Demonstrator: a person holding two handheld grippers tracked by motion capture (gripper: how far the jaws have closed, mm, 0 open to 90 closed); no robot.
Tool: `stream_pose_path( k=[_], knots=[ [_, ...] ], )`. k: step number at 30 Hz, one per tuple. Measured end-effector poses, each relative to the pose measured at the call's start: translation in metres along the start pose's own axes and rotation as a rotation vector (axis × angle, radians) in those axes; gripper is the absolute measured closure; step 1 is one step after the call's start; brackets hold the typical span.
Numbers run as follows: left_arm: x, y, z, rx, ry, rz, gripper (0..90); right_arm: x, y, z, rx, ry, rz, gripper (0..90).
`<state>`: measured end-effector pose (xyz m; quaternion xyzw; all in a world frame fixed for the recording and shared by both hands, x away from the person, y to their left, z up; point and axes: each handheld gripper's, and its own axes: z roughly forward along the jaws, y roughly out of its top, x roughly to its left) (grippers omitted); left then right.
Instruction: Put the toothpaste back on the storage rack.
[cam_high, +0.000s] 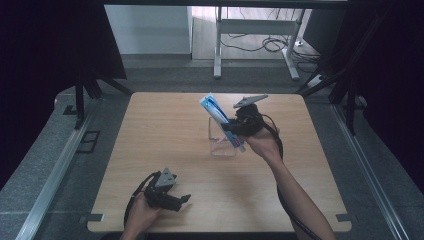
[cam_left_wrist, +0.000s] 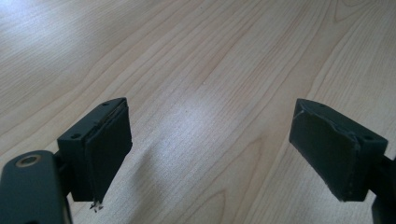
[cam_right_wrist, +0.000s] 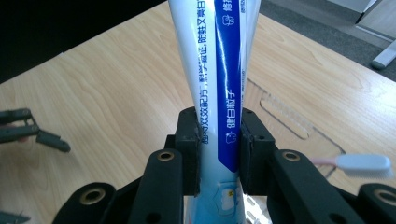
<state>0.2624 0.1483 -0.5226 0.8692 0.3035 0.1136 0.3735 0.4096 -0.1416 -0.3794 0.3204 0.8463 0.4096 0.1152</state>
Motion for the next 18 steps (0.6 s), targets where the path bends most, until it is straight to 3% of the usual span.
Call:
stream_pose_path(
  k=[11,18],
  knots=[
    [-0.001,0.000,0.000,-0.004,-0.002,0.003,13.1,-0.004,0.010,0.015,-0.044,-0.008,0.014,73.8],
    [-0.001,0.001,-0.001,-0.010,-0.001,0.008,13.1,-0.004,0.017,0.024,-0.070,-0.022,-0.005,73.9]
  ],
)
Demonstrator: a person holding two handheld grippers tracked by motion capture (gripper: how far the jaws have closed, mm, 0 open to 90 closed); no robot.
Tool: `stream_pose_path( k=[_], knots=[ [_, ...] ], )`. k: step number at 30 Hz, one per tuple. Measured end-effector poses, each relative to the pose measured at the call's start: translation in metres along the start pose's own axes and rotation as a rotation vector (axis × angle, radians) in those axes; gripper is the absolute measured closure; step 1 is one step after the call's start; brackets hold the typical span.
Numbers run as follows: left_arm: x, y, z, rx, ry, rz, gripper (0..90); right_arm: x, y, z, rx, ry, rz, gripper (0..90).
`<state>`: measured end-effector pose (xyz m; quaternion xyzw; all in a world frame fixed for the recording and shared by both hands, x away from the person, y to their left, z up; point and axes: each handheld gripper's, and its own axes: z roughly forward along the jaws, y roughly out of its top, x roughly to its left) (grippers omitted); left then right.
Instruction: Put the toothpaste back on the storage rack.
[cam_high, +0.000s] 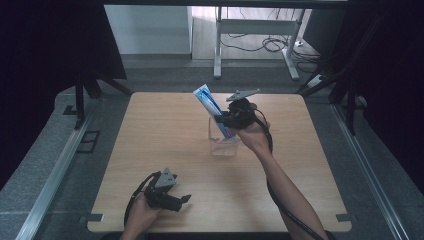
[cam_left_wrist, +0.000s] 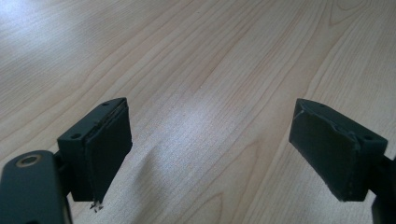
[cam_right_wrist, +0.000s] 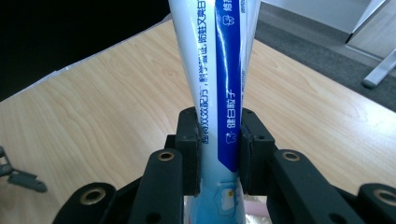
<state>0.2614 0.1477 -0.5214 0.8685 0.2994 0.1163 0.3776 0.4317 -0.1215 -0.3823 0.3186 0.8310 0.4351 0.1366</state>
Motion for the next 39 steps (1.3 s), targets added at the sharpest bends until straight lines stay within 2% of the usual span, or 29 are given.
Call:
stream_pose_path(
  k=[10,24,39],
  knots=[
    [0.000,0.000,-0.002,-0.009,0.002,-0.001,13.1,-0.003,0.001,0.014,-0.014,-0.022,-0.025,73.9],
    [0.000,0.000,-0.001,0.000,-0.001,0.006,13.1,-0.012,-0.011,0.027,-0.016,-0.063,-0.062,73.8],
    [0.000,-0.001,0.001,0.011,-0.004,0.006,13.1,-0.022,-0.029,0.037,-0.008,-0.045,-0.058,73.5]
  ],
)
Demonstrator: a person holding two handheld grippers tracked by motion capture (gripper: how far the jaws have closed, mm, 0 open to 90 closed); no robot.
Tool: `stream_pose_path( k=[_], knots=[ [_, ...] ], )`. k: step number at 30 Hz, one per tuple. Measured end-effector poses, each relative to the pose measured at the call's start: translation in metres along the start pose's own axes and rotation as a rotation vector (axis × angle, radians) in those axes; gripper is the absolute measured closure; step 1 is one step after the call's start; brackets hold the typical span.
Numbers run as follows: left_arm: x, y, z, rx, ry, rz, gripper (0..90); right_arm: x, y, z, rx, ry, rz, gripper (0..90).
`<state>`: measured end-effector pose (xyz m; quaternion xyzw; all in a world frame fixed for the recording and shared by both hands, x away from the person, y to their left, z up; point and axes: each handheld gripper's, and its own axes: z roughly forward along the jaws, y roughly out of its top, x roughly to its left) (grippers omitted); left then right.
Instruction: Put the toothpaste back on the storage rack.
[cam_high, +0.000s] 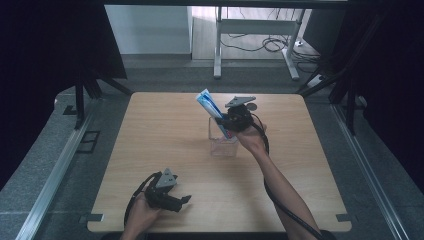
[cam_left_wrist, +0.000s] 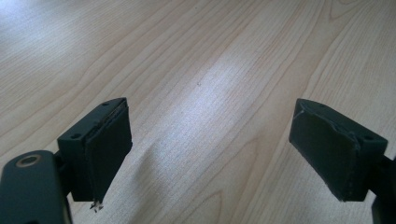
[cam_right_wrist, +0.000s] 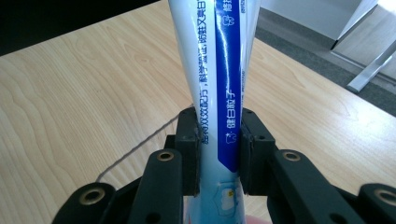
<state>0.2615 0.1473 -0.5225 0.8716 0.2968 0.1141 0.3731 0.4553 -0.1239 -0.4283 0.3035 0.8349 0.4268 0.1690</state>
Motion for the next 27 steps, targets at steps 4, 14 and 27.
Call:
stream_pose_path(
  k=[4,14,27],
  knots=[
    [0.000,0.000,-0.001,-0.005,0.005,-0.001,13.1,-0.001,-0.005,0.002,0.007,0.006,-0.003,73.5],
    [0.000,0.000,0.000,-0.005,0.003,-0.006,13.1,-0.002,-0.015,0.006,0.022,0.026,-0.017,73.2],
    [0.001,0.000,-0.001,-0.009,0.010,-0.005,13.1,-0.002,-0.019,0.009,0.057,0.044,-0.025,72.4]
  ],
)
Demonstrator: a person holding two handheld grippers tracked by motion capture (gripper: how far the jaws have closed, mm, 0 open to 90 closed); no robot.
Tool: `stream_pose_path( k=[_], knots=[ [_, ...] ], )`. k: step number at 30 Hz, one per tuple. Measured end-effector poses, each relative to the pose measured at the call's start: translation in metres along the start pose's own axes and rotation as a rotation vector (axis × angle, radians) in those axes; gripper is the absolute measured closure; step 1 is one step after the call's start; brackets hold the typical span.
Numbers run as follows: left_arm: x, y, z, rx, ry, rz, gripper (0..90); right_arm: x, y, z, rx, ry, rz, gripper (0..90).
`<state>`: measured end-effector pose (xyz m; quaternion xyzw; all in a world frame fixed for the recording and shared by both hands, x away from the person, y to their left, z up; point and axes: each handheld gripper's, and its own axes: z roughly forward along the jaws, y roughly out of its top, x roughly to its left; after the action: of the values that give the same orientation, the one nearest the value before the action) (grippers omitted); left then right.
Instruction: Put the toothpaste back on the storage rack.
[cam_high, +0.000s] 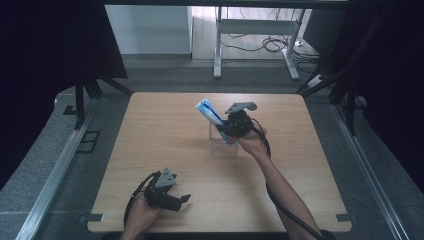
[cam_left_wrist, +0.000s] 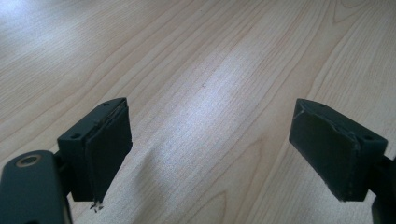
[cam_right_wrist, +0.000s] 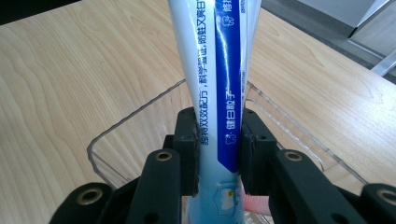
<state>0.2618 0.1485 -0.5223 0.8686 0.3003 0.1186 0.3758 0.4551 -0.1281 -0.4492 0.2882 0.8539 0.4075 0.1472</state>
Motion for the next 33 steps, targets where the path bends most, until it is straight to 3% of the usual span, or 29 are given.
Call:
stream_pose_path(
  k=[17,20,33],
  knots=[
    [-0.001,0.000,0.001,0.012,-0.001,0.005,13.1,-0.002,-0.008,0.001,0.076,0.010,-0.012,71.4],
    [-0.001,0.000,0.002,0.013,-0.001,0.007,13.1,-0.003,-0.011,0.002,0.109,0.009,-0.012,70.6],
    [-0.002,0.001,0.003,0.015,-0.002,0.011,13.1,-0.001,-0.010,0.001,0.113,0.006,-0.010,67.4]
  ],
)
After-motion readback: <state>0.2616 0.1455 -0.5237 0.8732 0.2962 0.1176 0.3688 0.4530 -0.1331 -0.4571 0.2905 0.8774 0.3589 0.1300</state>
